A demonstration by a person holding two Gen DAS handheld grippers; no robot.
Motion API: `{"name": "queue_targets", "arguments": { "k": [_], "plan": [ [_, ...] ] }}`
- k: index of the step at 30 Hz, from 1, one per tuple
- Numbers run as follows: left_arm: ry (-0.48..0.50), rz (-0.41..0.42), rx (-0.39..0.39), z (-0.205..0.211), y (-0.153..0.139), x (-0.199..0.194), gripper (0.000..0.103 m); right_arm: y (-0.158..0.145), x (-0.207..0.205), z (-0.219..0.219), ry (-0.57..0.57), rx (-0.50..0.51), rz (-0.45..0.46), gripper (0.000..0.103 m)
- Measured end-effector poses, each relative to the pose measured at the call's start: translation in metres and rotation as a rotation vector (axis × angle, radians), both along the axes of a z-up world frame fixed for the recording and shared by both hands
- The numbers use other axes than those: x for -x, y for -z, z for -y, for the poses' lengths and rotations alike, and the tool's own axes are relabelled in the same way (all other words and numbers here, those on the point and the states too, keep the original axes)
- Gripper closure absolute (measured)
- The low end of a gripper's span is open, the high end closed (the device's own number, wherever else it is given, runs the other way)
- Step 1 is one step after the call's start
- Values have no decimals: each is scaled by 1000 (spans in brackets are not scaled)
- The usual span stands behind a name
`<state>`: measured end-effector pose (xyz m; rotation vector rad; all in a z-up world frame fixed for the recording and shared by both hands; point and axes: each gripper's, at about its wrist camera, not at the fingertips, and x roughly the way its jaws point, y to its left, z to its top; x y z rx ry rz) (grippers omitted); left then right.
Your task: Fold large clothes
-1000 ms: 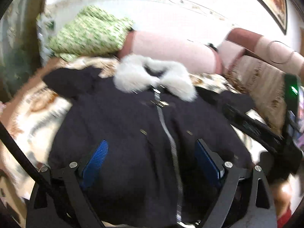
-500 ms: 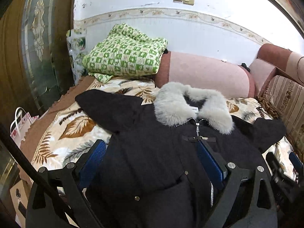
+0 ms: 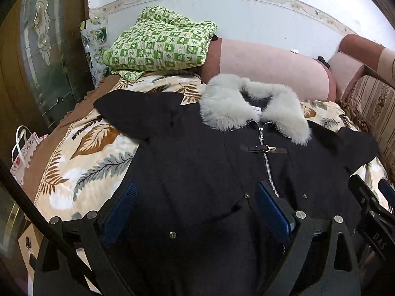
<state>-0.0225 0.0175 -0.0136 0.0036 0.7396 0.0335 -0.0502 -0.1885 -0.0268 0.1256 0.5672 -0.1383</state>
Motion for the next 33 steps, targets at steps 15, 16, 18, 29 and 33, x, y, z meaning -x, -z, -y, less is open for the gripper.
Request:
{"name": "queue_targets", "arguments": {
  "k": [15,16,18,29,33],
  "plan": [
    [23,-22,-68,12,11,0,8,4,-1,-2,-3,3,-21,1],
    [25,-25,-69,13,12,-1,8,4,-2,-2,-3,3,-22,1],
    [25,-30,-66,12,13,0,8,5,-2,-2,-3,5,-25,1],
    [27,-59,-60,14,20,-4,8,10,-5,0,2,-4,-46,1],
    [27,-70,-56,14,23,-5,8,12,-6,1,2,-7,-54,1]
  ]
}}
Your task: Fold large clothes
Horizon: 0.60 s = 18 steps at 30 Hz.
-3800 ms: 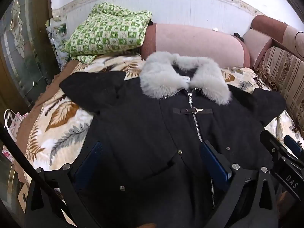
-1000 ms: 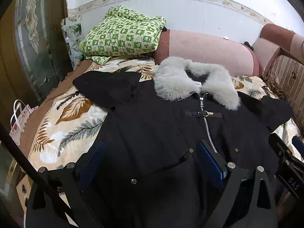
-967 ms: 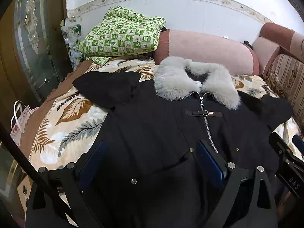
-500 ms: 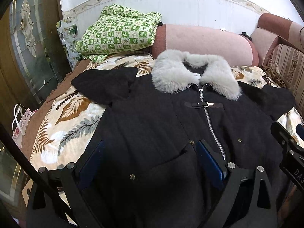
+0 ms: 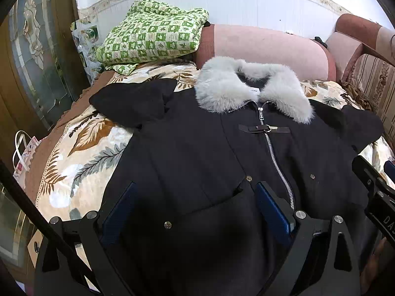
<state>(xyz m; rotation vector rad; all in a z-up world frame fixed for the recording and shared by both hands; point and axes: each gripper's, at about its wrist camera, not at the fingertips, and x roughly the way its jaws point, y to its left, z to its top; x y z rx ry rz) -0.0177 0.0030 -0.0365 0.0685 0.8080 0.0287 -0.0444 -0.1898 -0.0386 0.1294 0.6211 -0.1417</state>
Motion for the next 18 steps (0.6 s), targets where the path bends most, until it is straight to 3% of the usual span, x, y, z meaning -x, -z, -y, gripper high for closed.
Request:
{"name": "queue_targets", "arguments": {
  "k": [18],
  "plan": [
    [-3,-32,20,1,7,-4,8,4,-3,1,0,-8,-18,1]
  ]
}}
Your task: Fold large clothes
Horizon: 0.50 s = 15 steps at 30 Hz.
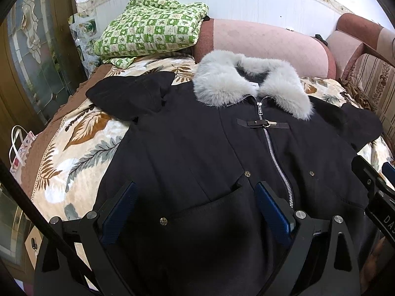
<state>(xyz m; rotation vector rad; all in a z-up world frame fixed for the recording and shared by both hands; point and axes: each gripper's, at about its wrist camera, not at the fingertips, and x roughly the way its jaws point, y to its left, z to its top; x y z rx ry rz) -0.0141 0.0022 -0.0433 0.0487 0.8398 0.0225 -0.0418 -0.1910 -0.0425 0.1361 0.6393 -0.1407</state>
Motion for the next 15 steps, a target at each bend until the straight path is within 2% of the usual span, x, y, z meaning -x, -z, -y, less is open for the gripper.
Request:
{"name": "queue_targets", "arguments": {
  "k": [15],
  "plan": [
    [-2,-15,12,2,3,-2,8,2,0,-1,-2,-5,-5,1]
  ]
}}
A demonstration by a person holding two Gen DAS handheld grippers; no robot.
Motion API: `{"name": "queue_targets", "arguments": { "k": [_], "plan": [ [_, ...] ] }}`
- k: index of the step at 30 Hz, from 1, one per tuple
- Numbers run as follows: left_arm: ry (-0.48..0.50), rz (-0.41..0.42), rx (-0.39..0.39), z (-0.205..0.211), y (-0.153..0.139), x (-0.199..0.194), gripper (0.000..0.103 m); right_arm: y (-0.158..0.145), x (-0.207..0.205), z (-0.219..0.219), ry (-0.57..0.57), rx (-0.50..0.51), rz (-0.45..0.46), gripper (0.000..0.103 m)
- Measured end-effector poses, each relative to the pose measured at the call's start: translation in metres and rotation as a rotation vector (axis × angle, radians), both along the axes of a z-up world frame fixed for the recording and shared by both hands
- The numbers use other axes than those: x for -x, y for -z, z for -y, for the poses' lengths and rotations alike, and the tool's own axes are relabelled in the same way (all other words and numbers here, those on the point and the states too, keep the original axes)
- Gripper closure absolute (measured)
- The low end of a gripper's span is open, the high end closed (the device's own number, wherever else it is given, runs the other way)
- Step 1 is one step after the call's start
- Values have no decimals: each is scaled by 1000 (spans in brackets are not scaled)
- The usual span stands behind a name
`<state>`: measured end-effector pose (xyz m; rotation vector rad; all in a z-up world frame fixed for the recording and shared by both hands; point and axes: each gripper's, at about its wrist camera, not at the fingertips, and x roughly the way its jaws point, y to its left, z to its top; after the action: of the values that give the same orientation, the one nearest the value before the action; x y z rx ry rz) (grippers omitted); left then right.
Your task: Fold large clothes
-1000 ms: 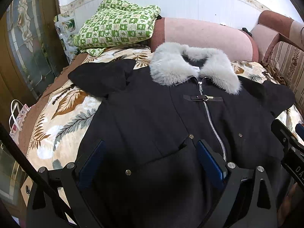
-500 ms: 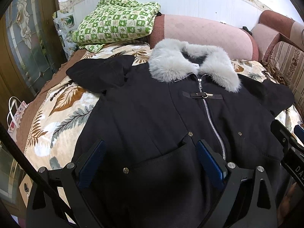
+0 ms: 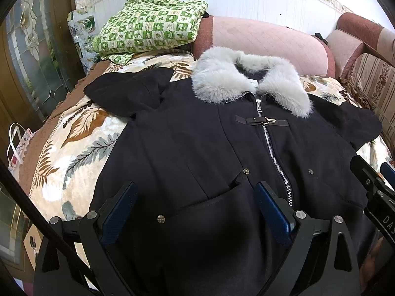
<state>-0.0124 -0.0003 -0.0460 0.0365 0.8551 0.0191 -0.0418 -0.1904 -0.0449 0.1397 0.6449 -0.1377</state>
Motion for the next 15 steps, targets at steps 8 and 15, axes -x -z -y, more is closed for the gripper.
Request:
{"name": "queue_targets", "arguments": {
  "k": [8,15],
  "plan": [
    [-1,0,-1,0,0,0,8,1,0,-1,1,-1,-1,1],
    [-5,2,-3,0,1,0,8,5,-1,0,3,-8,-6,1]
  ]
}}
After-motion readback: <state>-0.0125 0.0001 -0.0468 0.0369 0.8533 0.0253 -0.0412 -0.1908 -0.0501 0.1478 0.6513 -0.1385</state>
